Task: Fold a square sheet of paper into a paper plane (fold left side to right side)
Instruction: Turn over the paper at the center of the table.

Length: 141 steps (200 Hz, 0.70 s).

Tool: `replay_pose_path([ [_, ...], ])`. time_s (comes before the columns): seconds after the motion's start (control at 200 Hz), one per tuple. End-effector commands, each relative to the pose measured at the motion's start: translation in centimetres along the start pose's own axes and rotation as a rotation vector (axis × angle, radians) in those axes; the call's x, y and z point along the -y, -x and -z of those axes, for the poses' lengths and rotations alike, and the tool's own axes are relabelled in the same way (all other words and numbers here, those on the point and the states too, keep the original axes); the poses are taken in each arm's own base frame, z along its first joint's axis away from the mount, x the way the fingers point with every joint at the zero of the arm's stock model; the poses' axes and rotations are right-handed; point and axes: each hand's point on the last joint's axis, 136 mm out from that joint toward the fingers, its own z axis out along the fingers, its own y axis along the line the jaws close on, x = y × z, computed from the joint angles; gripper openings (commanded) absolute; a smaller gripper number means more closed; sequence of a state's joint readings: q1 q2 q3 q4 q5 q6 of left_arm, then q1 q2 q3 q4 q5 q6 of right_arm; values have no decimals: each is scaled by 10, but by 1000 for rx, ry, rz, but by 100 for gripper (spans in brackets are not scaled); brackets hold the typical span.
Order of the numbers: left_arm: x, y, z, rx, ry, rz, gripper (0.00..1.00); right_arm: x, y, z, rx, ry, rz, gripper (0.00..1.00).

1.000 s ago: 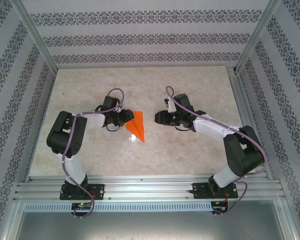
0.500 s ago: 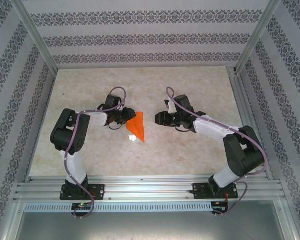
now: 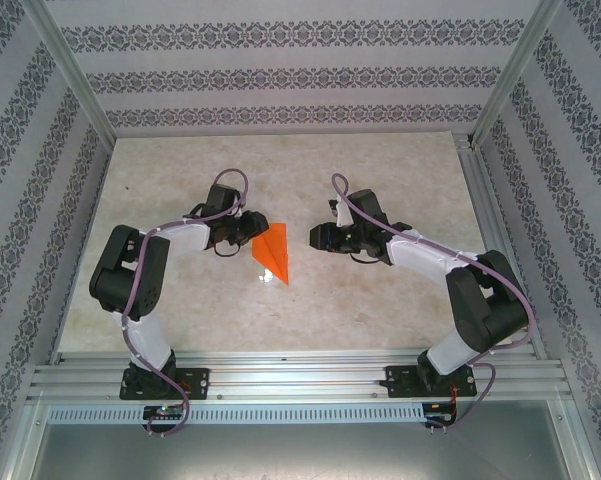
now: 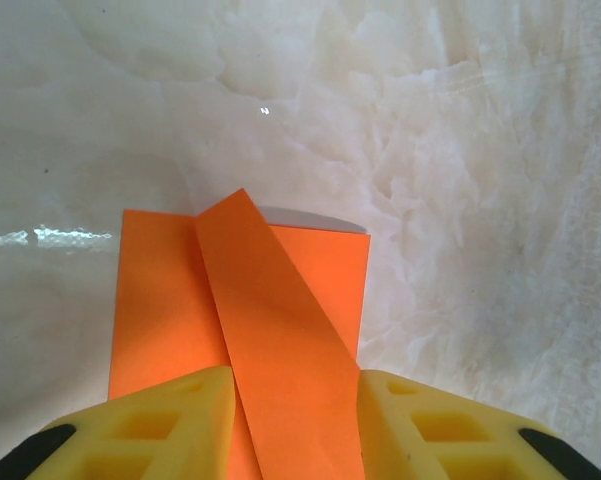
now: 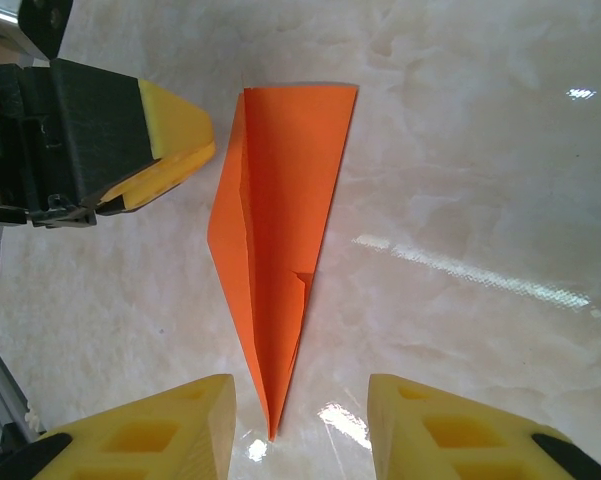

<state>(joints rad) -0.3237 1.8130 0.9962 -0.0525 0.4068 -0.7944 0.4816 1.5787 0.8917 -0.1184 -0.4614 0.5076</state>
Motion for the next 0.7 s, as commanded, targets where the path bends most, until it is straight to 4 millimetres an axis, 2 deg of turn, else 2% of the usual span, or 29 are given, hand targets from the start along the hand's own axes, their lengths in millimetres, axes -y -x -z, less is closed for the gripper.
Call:
replay_pose_path([
  [0.0, 4, 0, 1, -7, 22, -30, 39, -2, 5, 0, 14, 22, -5, 39],
  [0.699, 6, 0, -33, -57, -40, 4, 39, -2, 5, -1, 10, 28, -8, 40],
])
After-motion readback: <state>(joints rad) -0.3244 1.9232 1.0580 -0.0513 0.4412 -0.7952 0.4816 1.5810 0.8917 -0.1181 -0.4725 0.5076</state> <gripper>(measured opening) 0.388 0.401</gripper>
